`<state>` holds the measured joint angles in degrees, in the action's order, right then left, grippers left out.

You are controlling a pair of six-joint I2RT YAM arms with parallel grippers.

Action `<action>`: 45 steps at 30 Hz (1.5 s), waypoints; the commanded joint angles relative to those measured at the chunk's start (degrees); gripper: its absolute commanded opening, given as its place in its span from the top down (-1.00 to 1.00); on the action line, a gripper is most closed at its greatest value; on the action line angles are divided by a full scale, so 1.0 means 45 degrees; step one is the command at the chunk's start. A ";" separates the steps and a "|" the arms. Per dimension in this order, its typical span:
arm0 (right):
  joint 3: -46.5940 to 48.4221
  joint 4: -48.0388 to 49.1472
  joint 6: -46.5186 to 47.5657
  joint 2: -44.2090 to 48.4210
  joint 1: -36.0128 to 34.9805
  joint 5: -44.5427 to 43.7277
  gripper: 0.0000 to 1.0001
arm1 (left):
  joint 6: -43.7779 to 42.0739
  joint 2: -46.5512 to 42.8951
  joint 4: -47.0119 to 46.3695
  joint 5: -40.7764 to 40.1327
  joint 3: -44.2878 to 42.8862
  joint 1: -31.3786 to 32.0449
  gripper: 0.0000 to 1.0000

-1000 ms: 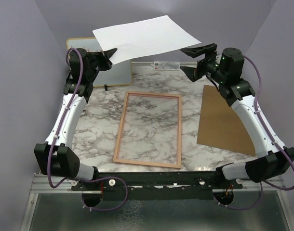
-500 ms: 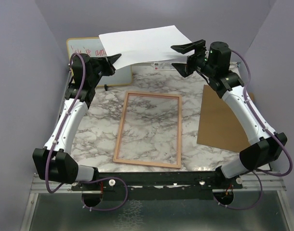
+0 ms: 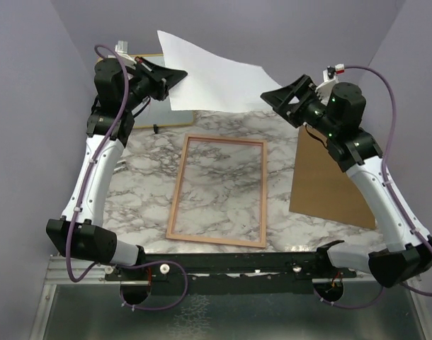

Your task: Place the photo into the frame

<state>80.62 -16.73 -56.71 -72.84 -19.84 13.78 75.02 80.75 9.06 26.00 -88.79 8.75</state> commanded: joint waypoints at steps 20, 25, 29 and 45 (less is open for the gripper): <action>0.2858 0.0992 1.0523 -0.1950 -0.0067 0.7621 -0.88 | -1.4950 -0.0651 0.5997 0.6613 -0.2820 0.0170 1.00; 0.3126 0.2860 1.1103 -0.2720 -0.0065 0.7202 -0.88 | -1.6280 -0.1050 0.6988 0.7158 -0.3418 0.0356 1.00; 0.3068 0.4980 1.0858 -0.3159 -0.0065 0.7035 -0.88 | -1.7272 -0.1725 0.7275 0.7690 -0.3325 0.0418 1.00; 0.2379 0.6289 1.3329 -0.2627 -0.0087 0.9716 -0.88 | -2.0405 -0.3428 0.9084 0.5524 -0.2390 0.0699 1.00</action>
<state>89.71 14.13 -2.07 -85.36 -19.90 50.54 -11.88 65.14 47.31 54.50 -100.60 11.22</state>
